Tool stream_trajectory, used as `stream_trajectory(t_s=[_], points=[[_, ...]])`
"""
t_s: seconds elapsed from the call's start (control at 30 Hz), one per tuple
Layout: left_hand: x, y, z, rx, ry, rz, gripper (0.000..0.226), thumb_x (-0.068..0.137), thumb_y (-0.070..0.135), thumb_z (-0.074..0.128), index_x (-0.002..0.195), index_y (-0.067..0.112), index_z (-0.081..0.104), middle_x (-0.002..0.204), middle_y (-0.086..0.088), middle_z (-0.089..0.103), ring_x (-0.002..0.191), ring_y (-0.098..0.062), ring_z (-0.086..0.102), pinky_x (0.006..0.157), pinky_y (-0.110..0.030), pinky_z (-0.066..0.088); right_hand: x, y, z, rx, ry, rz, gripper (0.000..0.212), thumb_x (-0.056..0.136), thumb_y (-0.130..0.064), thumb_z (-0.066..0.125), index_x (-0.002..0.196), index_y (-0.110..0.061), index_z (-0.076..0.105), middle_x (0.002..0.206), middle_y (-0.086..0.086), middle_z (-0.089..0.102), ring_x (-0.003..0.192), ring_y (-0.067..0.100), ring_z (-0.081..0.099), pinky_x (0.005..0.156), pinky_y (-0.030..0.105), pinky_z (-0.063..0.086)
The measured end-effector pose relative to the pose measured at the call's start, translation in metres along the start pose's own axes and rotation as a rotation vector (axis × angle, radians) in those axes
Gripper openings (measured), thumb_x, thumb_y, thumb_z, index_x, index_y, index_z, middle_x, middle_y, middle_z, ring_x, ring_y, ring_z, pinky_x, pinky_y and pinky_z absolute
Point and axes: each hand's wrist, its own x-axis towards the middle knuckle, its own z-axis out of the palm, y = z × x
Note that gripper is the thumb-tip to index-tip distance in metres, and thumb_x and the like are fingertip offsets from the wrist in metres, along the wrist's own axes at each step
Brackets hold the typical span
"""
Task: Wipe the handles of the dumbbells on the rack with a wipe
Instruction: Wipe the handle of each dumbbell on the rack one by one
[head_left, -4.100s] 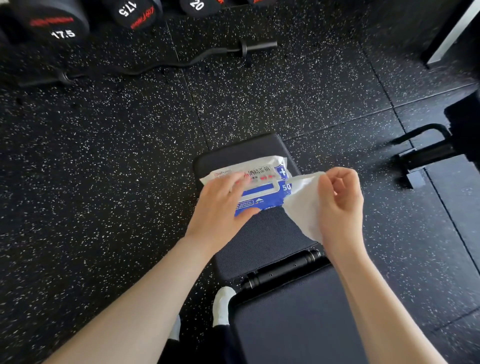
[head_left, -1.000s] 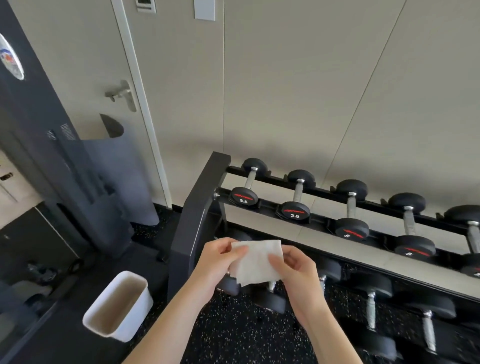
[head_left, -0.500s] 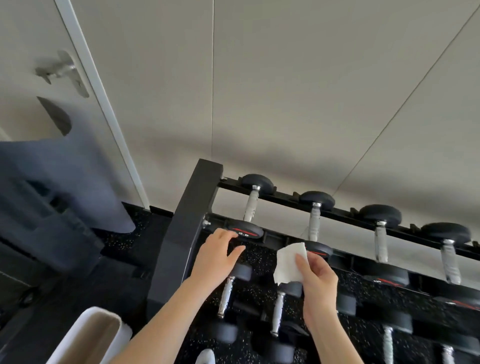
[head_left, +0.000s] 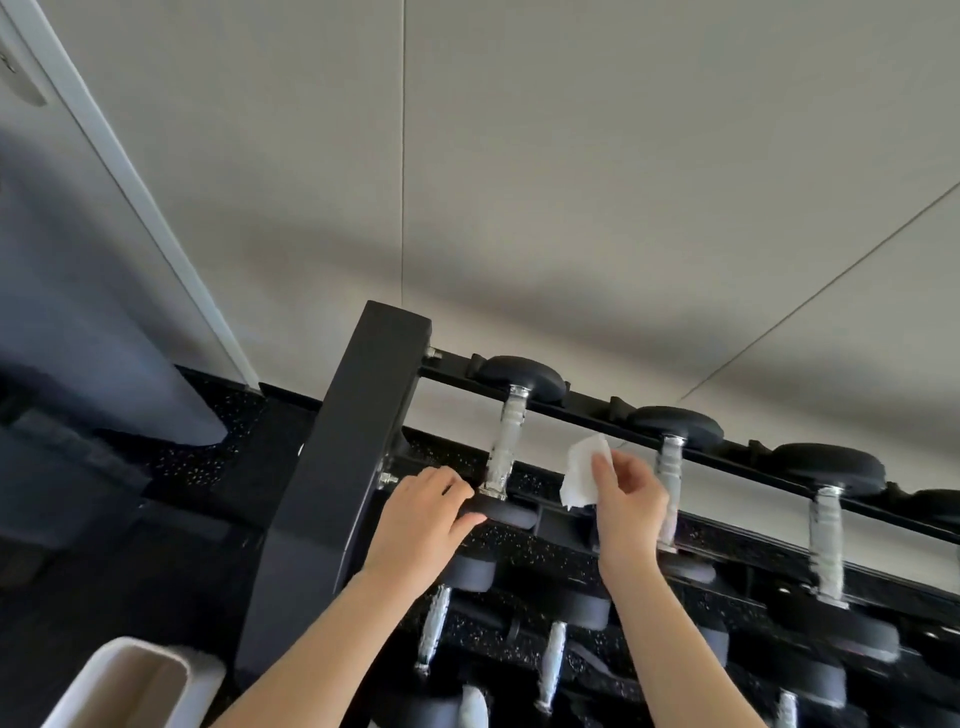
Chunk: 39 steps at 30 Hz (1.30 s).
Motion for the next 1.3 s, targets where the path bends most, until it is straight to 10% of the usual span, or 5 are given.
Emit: stream_trajectory(t_s=[0.5,0.97,1.3], points=[[-0.007,-0.007,0.017,-0.190,0.089,-0.108,0.022,0.087,0.042,0.054,0.097,0.024,0.058,0.096,0.012,0.056,0.081,-0.005,0.057,0.068,-0.024,0.053,0.062,0.027,0.106,0.117,-0.096,0.042,0.010,0.081,-0.019,0.071,0.083,-0.028,0.068,0.111,-0.004,0.056,0.104,0.011,0.054,0.094,0.034,0.045],[-0.014,-0.004,0.025,-0.304,0.135,-0.199,0.025,0.087,0.045,0.055,0.099,0.024,0.063,0.101,0.013,0.054,0.087,-0.001,0.053,0.068,0.000,0.037,0.074,0.034,0.112,0.062,-0.004,-0.139,0.012,0.078,-0.018,0.074,0.078,-0.028,0.068,0.086,0.004,0.069,0.072,0.017,0.060,0.069,0.030,0.052],[-0.015,-0.004,0.029,-0.383,0.182,-0.221,0.026,0.084,0.043,0.060,0.095,0.020,0.067,0.100,0.013,0.055,0.091,-0.005,0.058,0.074,-0.026,0.049,0.044,0.048,0.075,-0.214,-0.380,-0.249,0.012,0.073,-0.017,0.078,0.076,-0.025,0.070,0.086,-0.004,0.067,0.073,0.003,0.058,0.064,0.017,0.048]])
